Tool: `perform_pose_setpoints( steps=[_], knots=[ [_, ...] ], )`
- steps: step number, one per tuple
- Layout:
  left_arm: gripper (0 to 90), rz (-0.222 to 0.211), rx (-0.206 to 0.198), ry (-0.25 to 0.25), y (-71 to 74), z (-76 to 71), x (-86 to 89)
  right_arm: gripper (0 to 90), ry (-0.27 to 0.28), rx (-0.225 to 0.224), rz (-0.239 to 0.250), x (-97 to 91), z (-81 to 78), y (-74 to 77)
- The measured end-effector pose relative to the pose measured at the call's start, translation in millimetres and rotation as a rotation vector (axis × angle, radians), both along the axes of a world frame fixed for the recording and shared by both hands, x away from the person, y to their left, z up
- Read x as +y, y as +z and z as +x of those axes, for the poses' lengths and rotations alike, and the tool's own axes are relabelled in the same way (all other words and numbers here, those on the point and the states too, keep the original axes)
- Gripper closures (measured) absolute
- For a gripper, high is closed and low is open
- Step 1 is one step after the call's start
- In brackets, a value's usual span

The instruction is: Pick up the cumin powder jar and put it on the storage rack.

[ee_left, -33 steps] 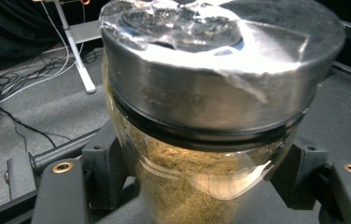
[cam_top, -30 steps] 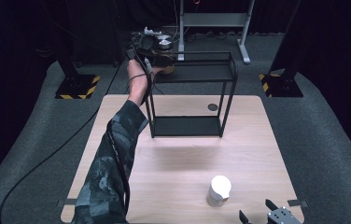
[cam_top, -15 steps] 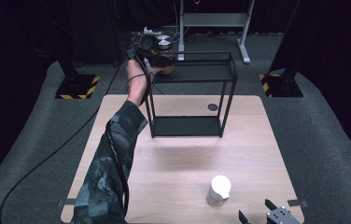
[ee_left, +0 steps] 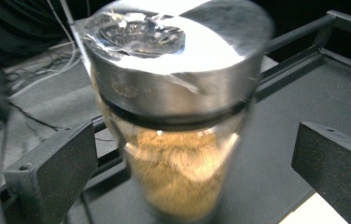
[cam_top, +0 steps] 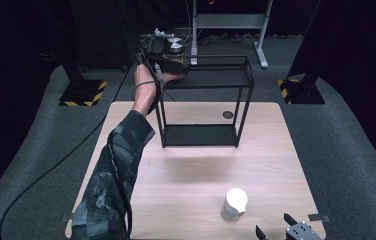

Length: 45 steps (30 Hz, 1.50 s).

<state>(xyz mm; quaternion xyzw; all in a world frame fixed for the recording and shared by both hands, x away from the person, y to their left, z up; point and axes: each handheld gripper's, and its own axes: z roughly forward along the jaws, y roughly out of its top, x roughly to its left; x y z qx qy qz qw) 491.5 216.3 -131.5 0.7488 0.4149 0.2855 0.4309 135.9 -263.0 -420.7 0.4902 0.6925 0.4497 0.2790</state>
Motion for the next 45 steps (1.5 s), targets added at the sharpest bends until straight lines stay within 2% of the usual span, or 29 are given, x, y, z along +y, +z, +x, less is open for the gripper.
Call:
perform_pose_setpoints(
  steps=[3,4,10,14,16,17,18,19,21,24,29,33,36,38,40,42,45],
  knots=[
    [0.0,0.014,-0.003,0.000,2.2,-10.4,4.1,0.0,0.003,0.002,-0.002,1.2,0.7,0.1],
    [0.0,0.036,-0.006,0.001,2.4,-15.6,4.5,0.0,0.005,0.003,-0.004,1.6,0.9,0.3],
    [0.0,0.083,-0.004,-0.021,-6.9,-40.8,17.7,0.0,0.002,0.003,-0.002,2.9,0.9,0.3],
    [0.0,0.102,-0.010,-0.034,-19.9,-61.2,29.9,0.0,0.002,0.001,-0.006,3.8,0.9,0.2],
    [0.0,0.126,-0.017,-0.038,-27.9,-73.3,34.1,0.0,0.003,0.000,-0.007,4.5,0.8,0.4],
    [0.0,0.136,-0.020,-0.042,-32.8,-79.6,36.0,0.0,0.003,0.000,-0.008,4.8,0.8,0.4],
    [0.0,0.152,-0.022,-0.054,-43.8,-92.2,40.5,0.0,0.004,-0.002,-0.009,4.9,1.0,0.2],
    [0.0,0.152,-0.022,-0.054,-43.8,-92.2,40.5,0.0,0.004,-0.002,-0.009,4.9,1.0,0.2],
    [0.0,0.172,-0.027,-0.059,-55.3,-104.4,42.9,0.0,0.004,0.002,-0.008,6.0,1.7,-0.1],
    [0.0,0.195,-0.010,-0.078,-79.2,-123.3,48.1,0.0,0.008,0.000,-0.012,7.7,1.9,0.0],
    [0.0,0.155,0.018,-0.104,-128.0,-154.3,65.4,0.0,0.013,-0.006,-0.014,10.1,2.0,-0.3],
    [0.0,0.160,0.050,-0.089,-170.6,-175.8,70.1,0.0,0.016,-0.002,-0.016,12.2,3.3,-0.6],
    [0.0,0.202,0.096,-0.054,-205.6,-185.7,66.9,0.0,0.020,-0.011,-0.010,13.4,3.0,-2.1],
    [0.0,0.199,0.143,-0.034,-228.8,-188.6,67.4,0.0,0.028,-0.005,-0.008,14.3,4.8,-2.7],
    [0.0,0.193,0.165,-0.010,-248.3,-193.1,67.7,0.0,0.031,-0.002,-0.015,16.2,5.9,-2.9],
    [0.0,0.165,0.191,-0.001,-261.7,-195.4,71.9,0.0,0.033,-0.001,-0.015,16.8,6.6,-3.2],
    [0.0,0.141,0.199,0.032,-275.4,-200.2,74.7,0.0,0.031,-0.001,-0.017,17.3,6.5,-3.2]
  ],
)
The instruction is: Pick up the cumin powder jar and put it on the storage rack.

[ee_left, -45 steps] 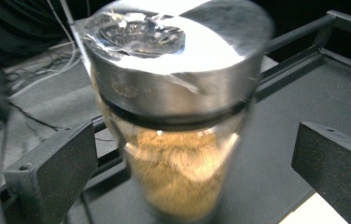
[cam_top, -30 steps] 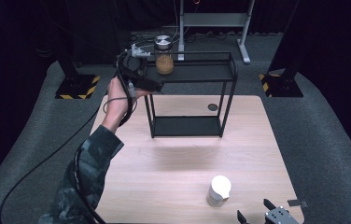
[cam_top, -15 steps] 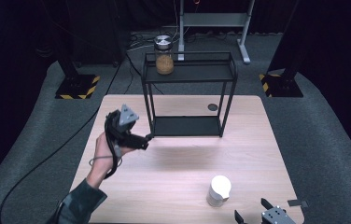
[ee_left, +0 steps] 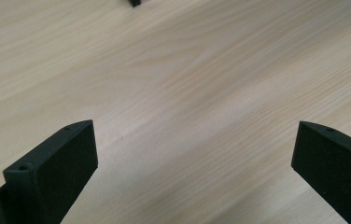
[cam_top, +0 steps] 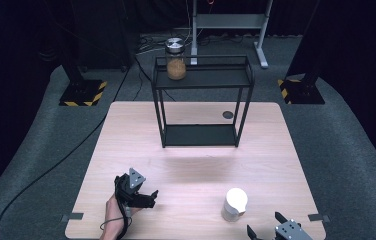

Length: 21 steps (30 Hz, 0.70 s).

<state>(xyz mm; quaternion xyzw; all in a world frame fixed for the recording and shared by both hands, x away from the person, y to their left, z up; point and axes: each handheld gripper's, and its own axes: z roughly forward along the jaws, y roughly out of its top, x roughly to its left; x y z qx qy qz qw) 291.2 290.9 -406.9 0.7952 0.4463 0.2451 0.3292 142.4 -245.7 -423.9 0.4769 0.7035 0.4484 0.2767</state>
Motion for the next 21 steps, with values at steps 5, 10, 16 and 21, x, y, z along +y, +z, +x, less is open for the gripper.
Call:
perform_pose_setpoints(
  steps=[5,10,16,21],
  knots=[
    [0.0,-0.029,0.029,0.025,-12.8,3.4,4.5,0.0,-0.007,-0.006,0.006,-0.4,-0.9,-1.4],
    [0.0,-0.055,0.044,0.031,-21.5,6.7,7.8,0.0,-0.011,-0.004,0.007,-0.6,-0.5,-1.9],
    [0.0,-0.079,0.054,0.038,-26.8,9.4,11.2,0.0,-0.017,-0.006,0.007,-0.7,-0.9,-1.8],
    [0.0,-0.073,0.063,0.023,-26.3,12.0,11.2,0.0,-0.021,-0.008,0.008,-0.5,-1.5,-1.2]
  ],
)
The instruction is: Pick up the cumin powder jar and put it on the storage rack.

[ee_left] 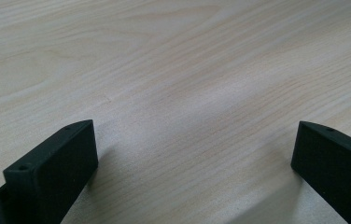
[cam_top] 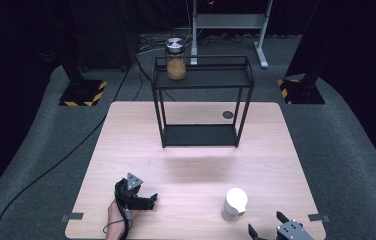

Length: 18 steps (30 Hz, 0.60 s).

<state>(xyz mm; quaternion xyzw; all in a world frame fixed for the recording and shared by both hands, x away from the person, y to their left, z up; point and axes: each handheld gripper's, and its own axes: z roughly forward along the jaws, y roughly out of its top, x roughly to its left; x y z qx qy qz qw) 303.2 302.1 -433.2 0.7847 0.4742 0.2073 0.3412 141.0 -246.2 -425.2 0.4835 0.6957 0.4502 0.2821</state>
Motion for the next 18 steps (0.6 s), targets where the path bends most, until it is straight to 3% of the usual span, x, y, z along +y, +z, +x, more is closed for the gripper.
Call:
perform_pose_setpoints(
  steps=[2,6,11,18],
  knots=[
    [0.0,-0.012,0.003,-0.016,-0.1,1.5,2.8,0.0,-0.001,0.000,0.001,-0.4,-0.1,-0.1],
    [0.2,-0.079,0.009,-0.015,-2.8,3.5,14.2,0.0,-0.005,0.004,0.002,-1.7,0.2,-0.5],
    [0.5,-0.080,0.008,-0.009,-2.9,3.7,13.9,0.0,-0.013,0.000,0.005,-4.7,-1.3,-0.7],
    [0.5,-0.135,0.017,-0.004,-5.0,5.3,23.2,0.0,0.000,0.010,-0.002,-1.8,1.3,-0.2]
  ],
)
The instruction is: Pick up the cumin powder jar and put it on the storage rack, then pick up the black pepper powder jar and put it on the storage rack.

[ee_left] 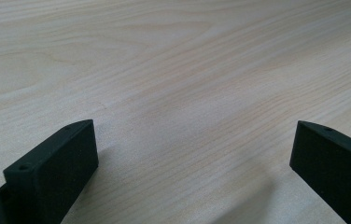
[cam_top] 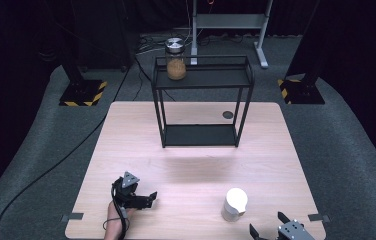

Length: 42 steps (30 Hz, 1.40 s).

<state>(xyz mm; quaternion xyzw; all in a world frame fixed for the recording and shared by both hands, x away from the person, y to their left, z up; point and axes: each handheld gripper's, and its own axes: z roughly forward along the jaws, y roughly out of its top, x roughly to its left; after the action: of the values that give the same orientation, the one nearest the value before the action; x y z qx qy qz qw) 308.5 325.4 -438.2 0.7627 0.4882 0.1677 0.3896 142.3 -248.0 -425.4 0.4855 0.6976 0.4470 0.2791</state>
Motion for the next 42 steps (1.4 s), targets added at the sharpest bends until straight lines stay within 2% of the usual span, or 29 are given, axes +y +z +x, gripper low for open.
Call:
perform_pose_setpoints(
  steps=[7,10,14,22,27,36,42],
  knots=[
    [0.5,0.007,-0.002,0.001,0.2,-0.3,-1.2,0.0,0.017,0.005,-0.011,3.2,1.4,1.7],
    [0.5,0.005,-0.002,0.002,0.1,-0.3,-0.9,0.0,0.038,0.022,-0.001,1.4,4.3,2.1],
    [0.5,0.015,-0.003,0.002,0.6,-0.5,-2.7,0.0,0.038,0.022,0.010,3.4,5.4,0.1],
    [0.5,0.037,-0.005,0.003,1.7,-0.9,-6.4,0.0,0.062,0.034,-0.002,17.5,12.6,-4.4],
    [0.5,0.040,-0.006,0.003,1.7,-1.0,-7.0,0.0,0.057,0.007,0.023,22.8,15.2,-14.4],
    [0.5,0.045,-0.007,0.007,1.7,-1.5,-8.6,0.0,0.063,-0.015,0.004,42.6,29.9,-24.7],
    [0.5,0.048,-0.008,0.007,1.9,-1.5,-9.2,0.0,0.077,-0.034,0.008,48.8,37.0,-30.6]
  ],
)
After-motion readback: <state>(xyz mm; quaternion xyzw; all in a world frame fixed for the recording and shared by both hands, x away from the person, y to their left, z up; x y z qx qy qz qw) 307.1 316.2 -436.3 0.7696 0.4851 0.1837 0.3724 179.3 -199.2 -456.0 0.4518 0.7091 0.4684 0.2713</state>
